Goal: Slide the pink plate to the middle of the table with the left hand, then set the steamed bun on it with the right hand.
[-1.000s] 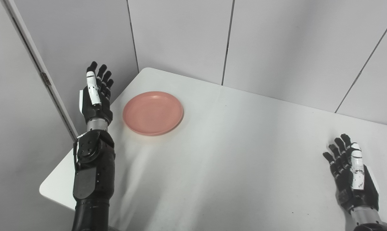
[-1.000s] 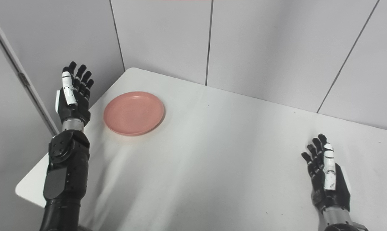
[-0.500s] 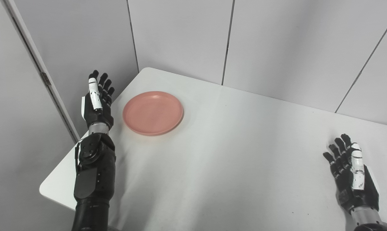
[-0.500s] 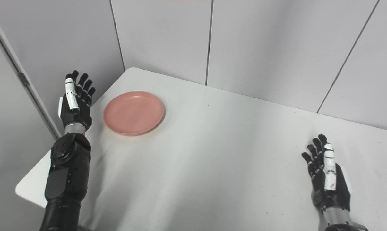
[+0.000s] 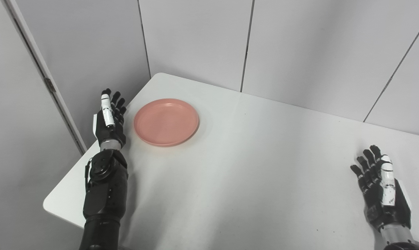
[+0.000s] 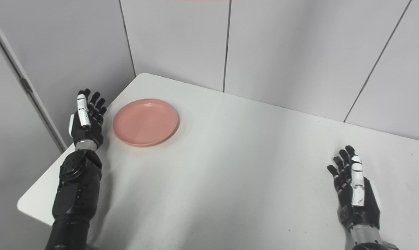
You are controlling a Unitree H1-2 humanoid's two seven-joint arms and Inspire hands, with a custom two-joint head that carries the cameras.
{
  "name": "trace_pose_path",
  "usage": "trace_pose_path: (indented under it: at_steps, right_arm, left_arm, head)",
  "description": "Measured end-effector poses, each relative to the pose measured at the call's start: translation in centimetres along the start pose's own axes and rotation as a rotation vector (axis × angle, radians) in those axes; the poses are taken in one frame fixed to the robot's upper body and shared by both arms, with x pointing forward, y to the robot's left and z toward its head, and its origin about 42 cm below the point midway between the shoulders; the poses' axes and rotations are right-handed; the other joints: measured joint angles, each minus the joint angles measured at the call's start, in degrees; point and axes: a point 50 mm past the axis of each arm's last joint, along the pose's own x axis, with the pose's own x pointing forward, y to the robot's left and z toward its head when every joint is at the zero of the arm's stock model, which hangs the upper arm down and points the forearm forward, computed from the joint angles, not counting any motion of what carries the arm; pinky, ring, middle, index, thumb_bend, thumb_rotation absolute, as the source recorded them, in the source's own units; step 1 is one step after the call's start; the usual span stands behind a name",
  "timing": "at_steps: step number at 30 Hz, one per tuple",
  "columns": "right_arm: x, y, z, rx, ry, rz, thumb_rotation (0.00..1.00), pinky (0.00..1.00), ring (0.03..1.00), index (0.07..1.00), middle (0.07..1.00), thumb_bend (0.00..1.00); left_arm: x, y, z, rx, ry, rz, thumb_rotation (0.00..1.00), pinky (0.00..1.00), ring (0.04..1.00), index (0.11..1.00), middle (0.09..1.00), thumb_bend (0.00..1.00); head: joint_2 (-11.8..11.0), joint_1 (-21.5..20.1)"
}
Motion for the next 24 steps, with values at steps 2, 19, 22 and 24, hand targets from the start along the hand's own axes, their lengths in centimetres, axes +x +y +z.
trace_pose_path:
  at_steps: [2,19,22,24]
  right_arm:
    - [0.0,0.0,0.0,0.002,0.000,0.000,1.00,1.00,1.000,1.000,1.000,0.09]
    - [-0.3,0.1,-0.1,-0.001,-0.001,-0.006,1.00,1.00,1.000,1.000,1.000,0.09]
    - [-0.4,0.1,-0.1,-0.002,-0.001,-0.008,1.00,1.00,1.000,1.000,1.000,0.09]
    - [-0.5,0.1,-0.1,-0.002,0.000,-0.008,1.00,1.00,1.000,1.000,1.000,0.09]
  left_arm:
    - [0.1,0.2,-0.5,0.006,0.015,0.006,1.00,0.96,0.935,0.946,0.930,0.41]
    - [2.0,-0.4,-1.1,0.015,0.013,-0.006,1.00,0.92,0.907,0.928,0.910,0.41]
    - [2.1,-0.8,-1.4,0.026,0.019,-0.028,1.00,0.92,0.907,0.922,0.909,0.42]
    - [2.1,-1.1,-1.6,0.028,0.024,-0.045,1.00,0.93,0.912,0.926,0.913,0.42]
  head:
    - [0.1,0.0]
    - [0.0,-0.4]
    - [-0.1,-0.7]
    - [-0.1,-0.8]
